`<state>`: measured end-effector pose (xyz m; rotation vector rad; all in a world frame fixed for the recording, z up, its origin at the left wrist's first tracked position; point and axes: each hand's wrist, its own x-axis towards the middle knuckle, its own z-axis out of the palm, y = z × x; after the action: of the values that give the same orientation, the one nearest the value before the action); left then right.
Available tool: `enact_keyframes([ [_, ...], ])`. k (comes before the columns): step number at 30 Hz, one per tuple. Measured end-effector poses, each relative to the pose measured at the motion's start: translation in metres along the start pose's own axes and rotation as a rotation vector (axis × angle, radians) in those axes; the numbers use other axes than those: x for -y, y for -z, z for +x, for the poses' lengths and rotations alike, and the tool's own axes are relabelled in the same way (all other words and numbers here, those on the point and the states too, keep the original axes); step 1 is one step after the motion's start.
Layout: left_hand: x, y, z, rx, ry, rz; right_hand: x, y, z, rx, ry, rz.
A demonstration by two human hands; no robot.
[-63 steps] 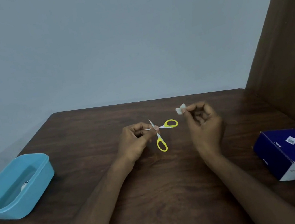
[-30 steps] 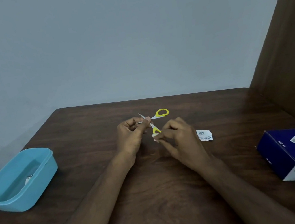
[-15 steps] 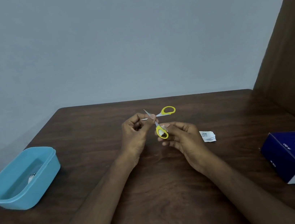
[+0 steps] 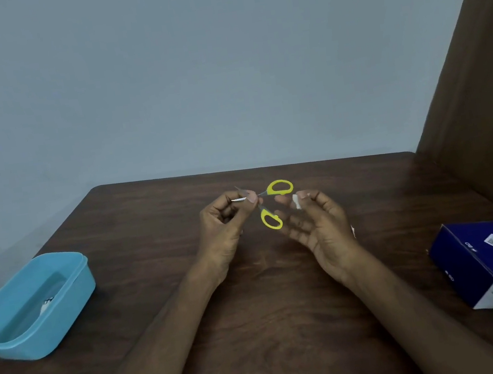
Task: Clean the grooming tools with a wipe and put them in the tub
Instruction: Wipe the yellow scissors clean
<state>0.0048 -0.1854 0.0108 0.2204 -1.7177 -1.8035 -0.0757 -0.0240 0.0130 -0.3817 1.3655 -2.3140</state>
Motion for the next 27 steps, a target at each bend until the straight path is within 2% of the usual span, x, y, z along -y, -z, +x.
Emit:
enact_keyframes([
  [3,0.001,0.001,-0.001,0.043,-0.036,0.014,0.002,-0.001,-0.002,0.121,-0.135,0.146],
  [5,0.001,0.001,-0.001,0.057,-0.038,0.009,0.001,-0.003,-0.002,0.1,-0.097,0.17],
  [7,0.002,0.0,-0.001,0.069,-0.016,-0.005,-0.003,-0.004,0.001,0.036,0.022,0.1],
  [10,0.003,-0.001,0.0,0.067,0.052,-0.056,-0.01,-0.001,0.004,-0.019,0.311,-0.179],
  [13,0.003,-0.002,0.002,0.043,0.157,-0.194,-0.01,0.001,-0.002,-0.037,0.574,-0.44],
  [17,0.0,-0.003,0.002,0.114,0.282,-0.326,0.0,0.006,-0.013,-0.03,0.802,-0.67],
  [23,-0.001,-0.001,0.001,0.107,0.334,-0.343,0.002,0.011,-0.007,-0.001,0.825,-0.757],
  [27,0.001,-0.001,0.001,0.029,0.334,-0.306,-0.002,0.012,-0.002,-0.126,0.817,-0.8],
])
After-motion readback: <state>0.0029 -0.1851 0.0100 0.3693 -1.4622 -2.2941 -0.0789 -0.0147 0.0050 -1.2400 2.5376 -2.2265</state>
